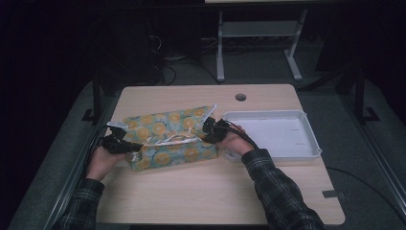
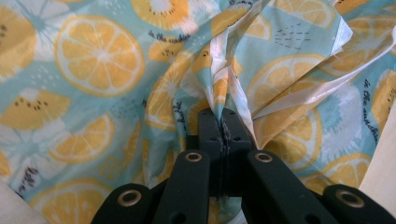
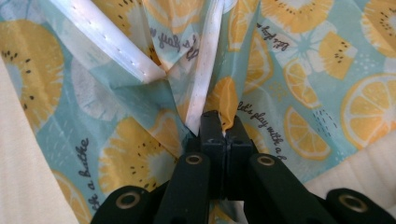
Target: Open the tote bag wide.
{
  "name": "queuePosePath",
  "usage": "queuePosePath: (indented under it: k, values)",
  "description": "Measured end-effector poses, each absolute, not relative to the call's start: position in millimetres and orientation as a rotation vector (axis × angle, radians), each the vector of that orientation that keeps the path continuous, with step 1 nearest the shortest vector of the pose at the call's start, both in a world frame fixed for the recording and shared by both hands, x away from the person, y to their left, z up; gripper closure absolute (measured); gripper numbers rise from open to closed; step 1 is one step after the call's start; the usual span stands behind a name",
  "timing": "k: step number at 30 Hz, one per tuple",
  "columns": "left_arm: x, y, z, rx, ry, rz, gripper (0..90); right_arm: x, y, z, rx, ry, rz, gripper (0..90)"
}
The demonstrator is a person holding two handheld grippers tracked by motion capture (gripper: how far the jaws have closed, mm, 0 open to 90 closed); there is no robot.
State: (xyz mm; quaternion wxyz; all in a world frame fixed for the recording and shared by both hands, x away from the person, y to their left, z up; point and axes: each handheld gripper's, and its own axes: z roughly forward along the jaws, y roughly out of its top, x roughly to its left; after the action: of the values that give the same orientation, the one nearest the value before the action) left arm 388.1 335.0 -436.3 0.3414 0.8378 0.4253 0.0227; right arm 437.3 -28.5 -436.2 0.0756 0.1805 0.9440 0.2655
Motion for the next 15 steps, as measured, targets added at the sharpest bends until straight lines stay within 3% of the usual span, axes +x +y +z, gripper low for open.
queuePosePath:
  k: [15]
  values:
    - [351.5, 332.4, -432.6, 2.223, 1.038, -0.027, 89.1, 406.7, -36.4, -437.1, 0.431, 2.859, 0.799, 88.5]
